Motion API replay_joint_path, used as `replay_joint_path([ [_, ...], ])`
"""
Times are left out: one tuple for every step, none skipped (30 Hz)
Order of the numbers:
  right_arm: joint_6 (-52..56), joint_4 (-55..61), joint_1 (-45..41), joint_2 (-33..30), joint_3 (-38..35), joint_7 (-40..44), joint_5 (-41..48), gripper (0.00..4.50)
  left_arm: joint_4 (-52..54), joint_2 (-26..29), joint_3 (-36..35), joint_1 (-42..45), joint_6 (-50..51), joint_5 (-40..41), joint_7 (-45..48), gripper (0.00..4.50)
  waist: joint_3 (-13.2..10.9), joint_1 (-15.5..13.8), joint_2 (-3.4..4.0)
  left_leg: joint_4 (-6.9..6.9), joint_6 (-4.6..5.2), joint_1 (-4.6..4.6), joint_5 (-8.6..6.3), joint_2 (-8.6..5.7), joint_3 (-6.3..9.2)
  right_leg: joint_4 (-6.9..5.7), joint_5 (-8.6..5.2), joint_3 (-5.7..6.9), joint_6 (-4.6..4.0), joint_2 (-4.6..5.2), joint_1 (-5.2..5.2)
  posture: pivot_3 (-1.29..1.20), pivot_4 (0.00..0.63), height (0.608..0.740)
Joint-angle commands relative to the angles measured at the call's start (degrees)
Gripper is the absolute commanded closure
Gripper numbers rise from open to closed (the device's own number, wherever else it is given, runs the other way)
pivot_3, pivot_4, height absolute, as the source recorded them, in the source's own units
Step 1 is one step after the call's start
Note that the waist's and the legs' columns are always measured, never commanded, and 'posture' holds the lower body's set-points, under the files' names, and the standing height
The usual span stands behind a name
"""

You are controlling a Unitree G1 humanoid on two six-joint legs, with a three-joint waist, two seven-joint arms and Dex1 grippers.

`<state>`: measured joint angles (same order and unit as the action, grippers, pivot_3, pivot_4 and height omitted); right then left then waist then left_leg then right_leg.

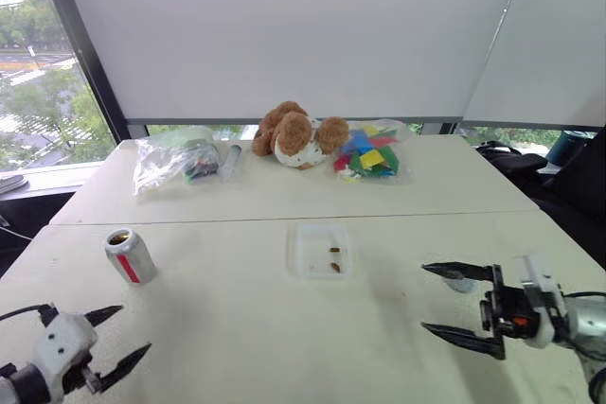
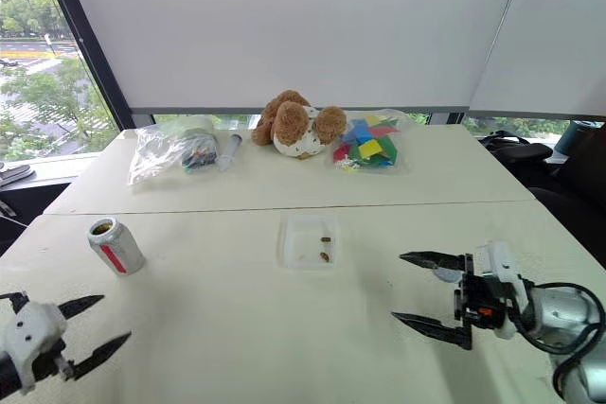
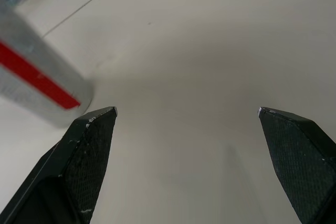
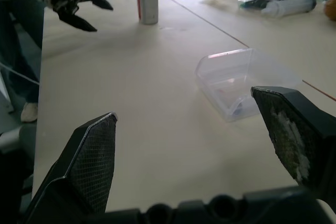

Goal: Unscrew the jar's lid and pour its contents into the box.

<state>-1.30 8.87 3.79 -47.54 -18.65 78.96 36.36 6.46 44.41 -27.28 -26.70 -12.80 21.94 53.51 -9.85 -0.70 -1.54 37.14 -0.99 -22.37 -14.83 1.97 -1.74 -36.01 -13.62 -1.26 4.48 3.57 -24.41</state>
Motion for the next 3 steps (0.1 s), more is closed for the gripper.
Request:
replay_joint_path([
  [0.5, 2.5, 0.7, -2.1, -1.4, 1.6, 0.4, 0.0, 2.4, 2.0, -3.7, 0.7, -0.3, 2.9, 3.1, 0.07, 0.0, 0.0, 0.0, 0.0, 0.0, -0.01, 0.0, 0.0, 0.0, 0.0, 0.0, 0.01, 0.0, -0.01, 0.0, 0.0, 0.15, 0.74],
  [0.2, 2.5, 0.8, -2.4, -1.2, 1.8, -0.1, 0.0, 2.7, 2.2, -3.8, 1.0, 0.5, 3.9, 3.9, 0.07, 0.0, 0.1, 0.0, 0.0, 0.0, -0.01, 0.0, 0.0, -0.01, 0.0, 0.0, 0.01, 0.01, -0.02, 0.0, 0.0, 0.15, 0.74],
  [0.0, 2.4, 0.8, -2.5, -1.2, 2.0, -0.4, 0.0, 3.1, 2.3, -3.8, 1.2, 1.5, 4.6, 4.2, 0.07, 0.0, 0.1, 0.0, 0.0, 0.0, -0.01, 0.0, -0.01, -0.02, 0.0, -0.01, 0.01, 0.01, -0.04, -0.01, 0.0, 0.15, 0.74],
])
